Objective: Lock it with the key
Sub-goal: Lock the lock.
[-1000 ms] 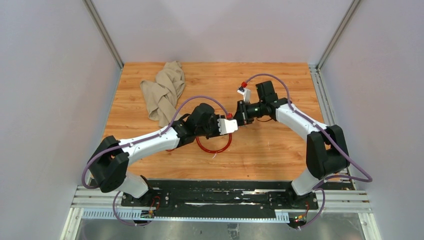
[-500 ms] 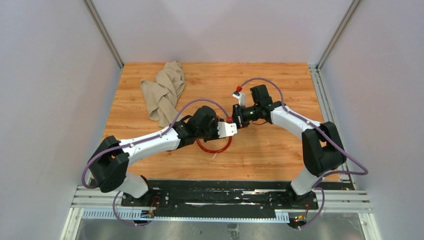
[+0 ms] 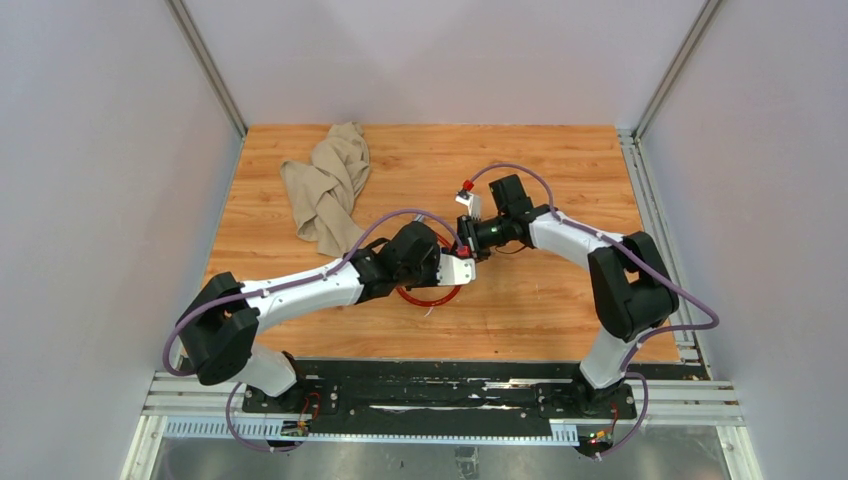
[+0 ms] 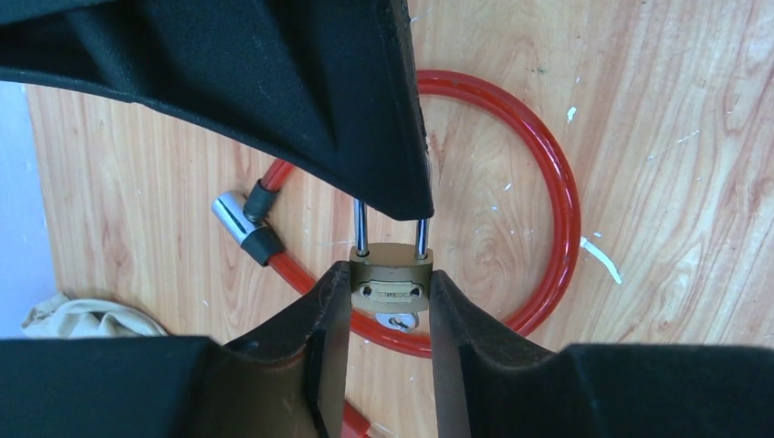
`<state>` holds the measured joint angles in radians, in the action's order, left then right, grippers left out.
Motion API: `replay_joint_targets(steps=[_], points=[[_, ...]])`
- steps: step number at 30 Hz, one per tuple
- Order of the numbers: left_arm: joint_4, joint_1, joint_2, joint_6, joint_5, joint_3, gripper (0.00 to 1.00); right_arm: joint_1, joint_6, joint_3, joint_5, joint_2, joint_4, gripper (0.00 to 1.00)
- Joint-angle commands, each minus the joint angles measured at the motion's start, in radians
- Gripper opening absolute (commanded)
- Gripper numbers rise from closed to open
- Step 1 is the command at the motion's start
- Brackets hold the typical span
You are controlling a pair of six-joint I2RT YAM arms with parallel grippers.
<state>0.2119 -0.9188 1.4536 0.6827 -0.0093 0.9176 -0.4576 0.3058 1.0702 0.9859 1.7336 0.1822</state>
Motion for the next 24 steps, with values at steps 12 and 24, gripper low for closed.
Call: replay_joint_targets(steps=[12,24], points=[[-0.318,-0.064,0.007,0.024,0.092,0.051,0.00,0.075,-0.082,0.016,0.023,-0.131,0.020,0.50],[-0.358,-0.064,0.022,0.051,0.017,0.028,0.00,0.088,-0.168,0.041,0.046,-0.149,0.137,0.25]])
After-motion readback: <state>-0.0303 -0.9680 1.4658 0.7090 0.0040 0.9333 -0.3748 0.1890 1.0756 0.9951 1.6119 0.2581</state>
